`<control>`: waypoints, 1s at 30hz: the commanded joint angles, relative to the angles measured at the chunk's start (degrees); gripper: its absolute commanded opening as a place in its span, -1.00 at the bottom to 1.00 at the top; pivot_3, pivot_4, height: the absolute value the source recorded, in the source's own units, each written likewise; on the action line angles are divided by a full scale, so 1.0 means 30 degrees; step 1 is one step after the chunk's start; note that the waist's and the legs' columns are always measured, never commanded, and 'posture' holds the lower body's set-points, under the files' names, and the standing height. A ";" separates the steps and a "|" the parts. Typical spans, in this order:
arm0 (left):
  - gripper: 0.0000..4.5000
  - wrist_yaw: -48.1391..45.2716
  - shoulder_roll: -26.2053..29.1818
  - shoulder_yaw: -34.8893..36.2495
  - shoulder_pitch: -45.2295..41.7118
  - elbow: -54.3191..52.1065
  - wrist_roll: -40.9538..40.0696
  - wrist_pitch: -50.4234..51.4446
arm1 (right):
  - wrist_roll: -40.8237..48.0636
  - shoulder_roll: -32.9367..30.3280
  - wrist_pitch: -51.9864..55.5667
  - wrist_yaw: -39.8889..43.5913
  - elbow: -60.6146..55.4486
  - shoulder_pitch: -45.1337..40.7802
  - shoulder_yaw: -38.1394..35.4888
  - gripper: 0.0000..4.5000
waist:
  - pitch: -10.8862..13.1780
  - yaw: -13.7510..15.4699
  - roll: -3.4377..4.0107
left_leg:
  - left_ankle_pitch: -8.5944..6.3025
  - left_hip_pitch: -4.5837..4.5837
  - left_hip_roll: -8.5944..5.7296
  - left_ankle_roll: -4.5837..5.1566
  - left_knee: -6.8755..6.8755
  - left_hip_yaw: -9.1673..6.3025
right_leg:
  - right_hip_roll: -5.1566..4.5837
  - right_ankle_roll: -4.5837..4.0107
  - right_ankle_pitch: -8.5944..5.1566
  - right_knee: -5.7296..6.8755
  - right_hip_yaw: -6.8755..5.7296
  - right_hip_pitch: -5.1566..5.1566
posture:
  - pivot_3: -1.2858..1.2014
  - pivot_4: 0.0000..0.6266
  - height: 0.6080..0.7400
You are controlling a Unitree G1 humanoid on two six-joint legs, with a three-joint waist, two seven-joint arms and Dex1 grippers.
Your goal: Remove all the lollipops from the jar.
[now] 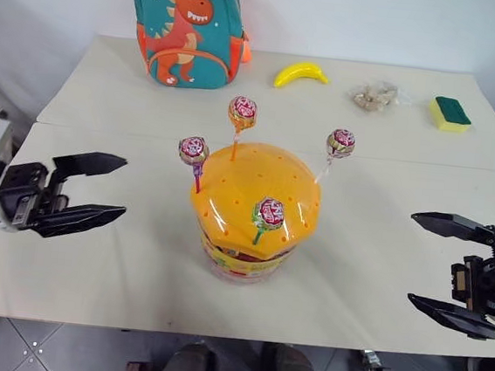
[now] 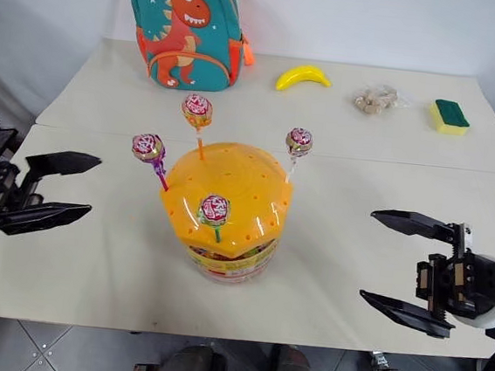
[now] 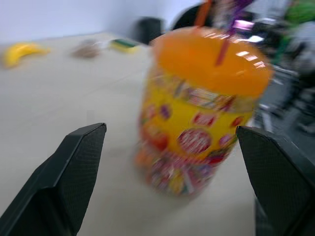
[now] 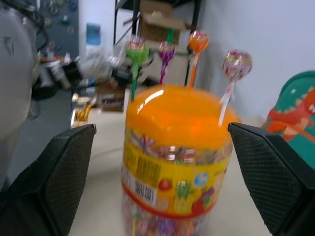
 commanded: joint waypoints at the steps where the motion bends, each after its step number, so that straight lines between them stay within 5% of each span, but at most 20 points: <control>1: 0.99 0.0760 -0.1296 -0.1992 -0.2827 -0.1050 -0.0276 -0.0219 | -0.0608 -0.0010 -0.0625 0.0240 0.0339 -0.0499 0.0017 1.00 | 0.0000 0.0013 0.0002 | 0.0001 -0.0001 -0.0001 0.0000 0.0003 0.0003 | 0.0003 0.0002 0.0001 0.0002 -0.0005 -0.0001 | 0.03 -0.52 1.00; 7: 0.99 0.1000 -0.2459 -0.3674 -0.4555 -0.1249 0.0591 -0.0430 | -0.1084 0.0411 -0.0763 -0.0285 0.0290 -0.0907 0.0390 1.00 | 0.0001 -0.0115 -0.0002 | 0.0014 0.0004 -0.0011 0.0004 0.0016 0.0058 | 0.0075 0.0014 0.0007 0.0025 0.0016 -0.0007 | 0.03 -0.52 1.00; 10: 0.76 0.1006 -0.3085 -0.4114 -0.5159 -0.1341 0.0215 -0.0183 | -0.1216 0.0665 -0.0818 -0.0583 0.0106 -0.0829 0.0372 1.00 | 0.0002 -0.0010 -0.0004 | 0.0029 0.0004 -0.0012 0.0003 0.0035 0.0063 | 0.0103 0.0015 0.0007 0.0037 0.0014 -0.0005 | 0.03 -0.52 1.00; 23: -0.96 0.1170 -0.3748 -0.4017 -0.6213 -0.1467 -0.1313 0.1035 | -0.1272 0.0957 -0.1020 -0.0871 -0.0171 -0.0349 0.0517 1.00 | 0.0003 0.0017 -0.0007 | 0.0036 0.0001 -0.0028 0.0017 0.0066 0.0040 | 0.0080 0.0030 0.0016 0.0043 0.0014 0.0014 | 0.03 -0.52 1.00; 30: -0.99 0.5744 -0.4580 -0.0589 -0.7269 0.0904 -0.5156 0.2530 | -0.0864 0.1357 -0.0769 -0.1412 -0.0342 -0.0751 0.0878 1.00 | 0.0008 0.0020 -0.0015 | 0.0036 -0.0010 -0.0017 0.0017 0.0112 -0.0001 | 0.0039 0.0032 0.0017 0.0047 0.0012 0.0024 | 0.03 -0.52 1.00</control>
